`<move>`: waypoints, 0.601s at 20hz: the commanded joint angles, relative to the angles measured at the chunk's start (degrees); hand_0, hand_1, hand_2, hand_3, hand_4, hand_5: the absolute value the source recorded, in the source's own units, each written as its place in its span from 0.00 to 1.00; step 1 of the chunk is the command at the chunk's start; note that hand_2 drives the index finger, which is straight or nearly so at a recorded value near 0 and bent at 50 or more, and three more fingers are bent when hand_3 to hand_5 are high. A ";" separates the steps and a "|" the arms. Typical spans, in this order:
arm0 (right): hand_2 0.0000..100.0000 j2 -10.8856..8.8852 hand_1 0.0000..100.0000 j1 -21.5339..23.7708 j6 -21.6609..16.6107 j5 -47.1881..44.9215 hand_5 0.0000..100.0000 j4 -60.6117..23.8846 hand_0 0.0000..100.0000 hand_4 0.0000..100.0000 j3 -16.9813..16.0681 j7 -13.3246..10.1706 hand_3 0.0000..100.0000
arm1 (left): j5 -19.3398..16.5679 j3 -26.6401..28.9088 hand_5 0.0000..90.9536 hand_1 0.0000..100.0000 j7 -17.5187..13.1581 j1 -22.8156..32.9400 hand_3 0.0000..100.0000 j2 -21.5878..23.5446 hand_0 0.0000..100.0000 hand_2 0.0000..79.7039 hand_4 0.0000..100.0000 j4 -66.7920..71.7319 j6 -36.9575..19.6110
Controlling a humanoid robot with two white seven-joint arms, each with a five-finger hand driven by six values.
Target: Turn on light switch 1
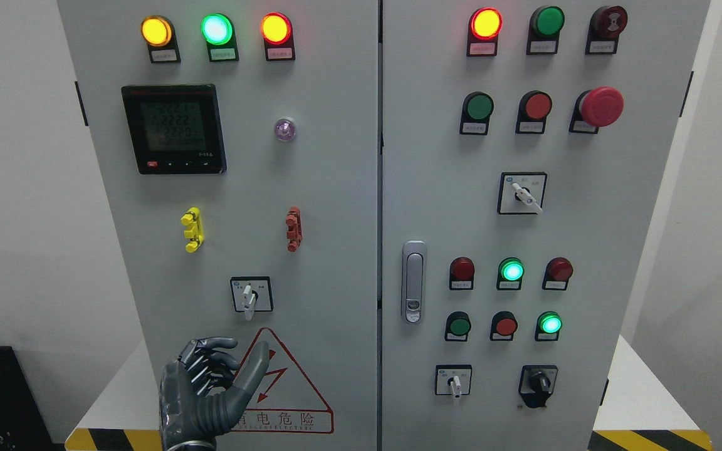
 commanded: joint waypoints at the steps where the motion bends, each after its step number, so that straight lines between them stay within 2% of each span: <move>1: 0.00 0.00 0.00 0.00 0.03 -1.41 0.00 0.00 0.00 0.00 0.00 0.01 0.00 | -0.37 0.61 0.75 0.79 0.02 -1.26 0.78 -0.38 0.02 0.66 0.81 0.98 0.06; 12: 0.00 0.00 0.00 0.00 0.03 -1.41 0.00 0.00 0.00 0.00 0.00 0.01 0.00 | -0.37 1.49 0.75 0.80 0.64 -3.20 0.78 -0.56 0.04 0.66 0.81 2.30 1.56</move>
